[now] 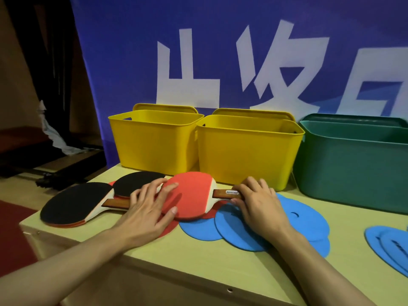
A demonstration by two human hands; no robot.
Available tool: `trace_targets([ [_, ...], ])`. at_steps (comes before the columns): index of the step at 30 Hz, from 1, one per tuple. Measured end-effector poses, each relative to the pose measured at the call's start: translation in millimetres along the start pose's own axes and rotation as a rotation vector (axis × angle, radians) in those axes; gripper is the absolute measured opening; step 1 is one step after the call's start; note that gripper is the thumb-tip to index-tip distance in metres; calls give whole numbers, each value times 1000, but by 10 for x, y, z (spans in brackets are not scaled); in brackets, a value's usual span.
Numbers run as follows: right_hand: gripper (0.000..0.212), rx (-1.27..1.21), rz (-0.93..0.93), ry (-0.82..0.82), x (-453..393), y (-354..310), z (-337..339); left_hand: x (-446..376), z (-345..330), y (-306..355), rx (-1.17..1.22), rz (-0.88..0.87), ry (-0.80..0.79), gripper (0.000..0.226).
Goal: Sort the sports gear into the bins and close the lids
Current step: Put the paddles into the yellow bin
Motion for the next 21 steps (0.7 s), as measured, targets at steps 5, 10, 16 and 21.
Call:
trace_targets([
  [5, 34, 74, -6, 145, -40, 294, 369, -4, -7, -83, 21, 72, 68, 72],
  [10, 32, 138, 29, 253, -173, 625, 988, -32, -57, -94, 44, 32, 48, 68],
  [16, 36, 98, -46, 231, -754, 1112, 1607, -49, -88, -88, 39, 18, -12, 64],
  [21, 58, 55, -302, -53, -1201, 1439, 1234, -57, -90, -68, 27, 37, -48, 69],
])
Point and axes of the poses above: each hand's wrist, its own x-axis away from the middle knuckle, its own z-axis out of the back of the hand, y = z × x, the point moved 6 cm from there along -x, towards the middle knuckle, and after that the axes turned 9 degrees about z, right-handed, at the moved point
